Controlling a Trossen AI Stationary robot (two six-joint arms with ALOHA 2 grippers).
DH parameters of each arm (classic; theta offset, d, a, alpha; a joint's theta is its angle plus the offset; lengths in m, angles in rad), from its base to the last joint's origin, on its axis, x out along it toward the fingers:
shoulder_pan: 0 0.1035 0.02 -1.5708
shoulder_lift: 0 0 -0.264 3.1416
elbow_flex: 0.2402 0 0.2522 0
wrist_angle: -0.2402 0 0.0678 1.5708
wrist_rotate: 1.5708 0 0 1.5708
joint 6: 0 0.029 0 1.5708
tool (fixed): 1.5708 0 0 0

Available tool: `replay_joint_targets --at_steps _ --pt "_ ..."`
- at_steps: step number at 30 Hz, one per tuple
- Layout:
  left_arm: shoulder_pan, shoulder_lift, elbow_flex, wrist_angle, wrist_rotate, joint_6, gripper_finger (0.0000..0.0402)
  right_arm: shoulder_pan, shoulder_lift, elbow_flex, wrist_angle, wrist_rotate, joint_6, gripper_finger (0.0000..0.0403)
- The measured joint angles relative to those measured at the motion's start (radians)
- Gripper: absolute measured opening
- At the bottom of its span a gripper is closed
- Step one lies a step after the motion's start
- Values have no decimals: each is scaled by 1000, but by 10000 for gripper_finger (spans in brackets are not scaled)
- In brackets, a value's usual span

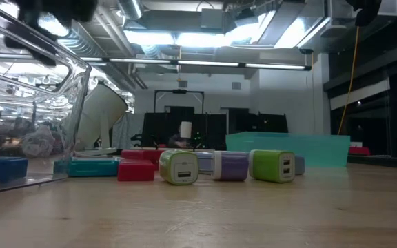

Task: Pick & Place Office items
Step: Put the white digital clock into the transparent bin

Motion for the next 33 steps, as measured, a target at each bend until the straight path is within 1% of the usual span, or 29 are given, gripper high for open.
replay_joint_targets --at_steps 3,7,12,19,20,25,28,33 --pt "93 56 0 -7 61 148 329 0 0 0 -2 0 3 261" --pt "197 153 2 2 104 302 329 0 0 0 -2 0 3 261" --pt "258 287 2 30 150 454 329 0 0 0 -2 0 3 261" --pt "277 435 3 192 169 484 329 0 0 0 -4 3 19 261" --pt "277 452 9 194 166 484 329 0 0 0 -6 4 23 261" --pt "276 542 68 157 143 499 329 0 0 0 -6 4 22 261" --pt "276 606 124 143 129 508 329 0 0 0 -13 4 22 261" --pt "276 722 215 49 102 522 329 0 0 0 -17 3 22 261"
